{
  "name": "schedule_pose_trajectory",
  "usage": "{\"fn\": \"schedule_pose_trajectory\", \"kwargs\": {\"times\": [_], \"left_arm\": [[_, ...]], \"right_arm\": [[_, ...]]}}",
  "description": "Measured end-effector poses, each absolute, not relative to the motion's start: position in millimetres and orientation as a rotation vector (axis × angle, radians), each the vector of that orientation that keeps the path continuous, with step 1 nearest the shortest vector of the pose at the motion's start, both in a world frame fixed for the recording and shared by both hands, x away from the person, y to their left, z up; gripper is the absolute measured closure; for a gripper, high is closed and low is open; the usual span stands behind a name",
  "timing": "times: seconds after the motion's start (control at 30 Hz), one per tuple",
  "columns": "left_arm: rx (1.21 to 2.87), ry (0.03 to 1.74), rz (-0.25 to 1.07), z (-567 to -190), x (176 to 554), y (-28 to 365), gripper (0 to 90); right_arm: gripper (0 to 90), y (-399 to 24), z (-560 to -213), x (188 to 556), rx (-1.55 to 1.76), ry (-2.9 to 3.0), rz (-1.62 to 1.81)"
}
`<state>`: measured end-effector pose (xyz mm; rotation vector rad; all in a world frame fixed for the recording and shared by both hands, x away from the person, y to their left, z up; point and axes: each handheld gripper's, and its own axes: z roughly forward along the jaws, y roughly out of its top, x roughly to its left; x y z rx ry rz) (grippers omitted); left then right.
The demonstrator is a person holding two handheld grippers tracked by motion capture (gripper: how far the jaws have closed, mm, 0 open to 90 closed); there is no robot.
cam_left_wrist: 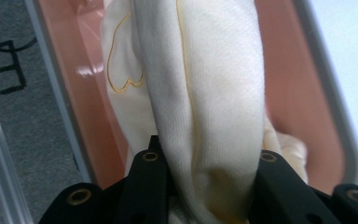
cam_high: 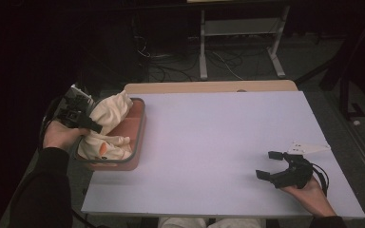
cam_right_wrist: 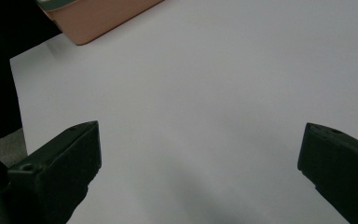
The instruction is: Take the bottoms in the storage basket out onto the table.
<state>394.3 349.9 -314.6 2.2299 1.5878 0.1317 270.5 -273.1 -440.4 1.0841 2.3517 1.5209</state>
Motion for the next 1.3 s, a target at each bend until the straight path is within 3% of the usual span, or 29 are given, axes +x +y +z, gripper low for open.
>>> {"fn": "schedule_pose_trajectory", "kwargs": {"times": [0.53,1.3], "left_arm": [[2.199,1.544,0.154,-271.2,401.9,334.6,75.2],[2.084,1.468,0.123,-220.8,391.2,345.5,75.2]], "right_arm": [[0.0,-272.8,-439.4,270.0,1.075,2.354,1.528],[0.0,-272.3,-439.4,270.0,1.073,2.358,1.527]]}}
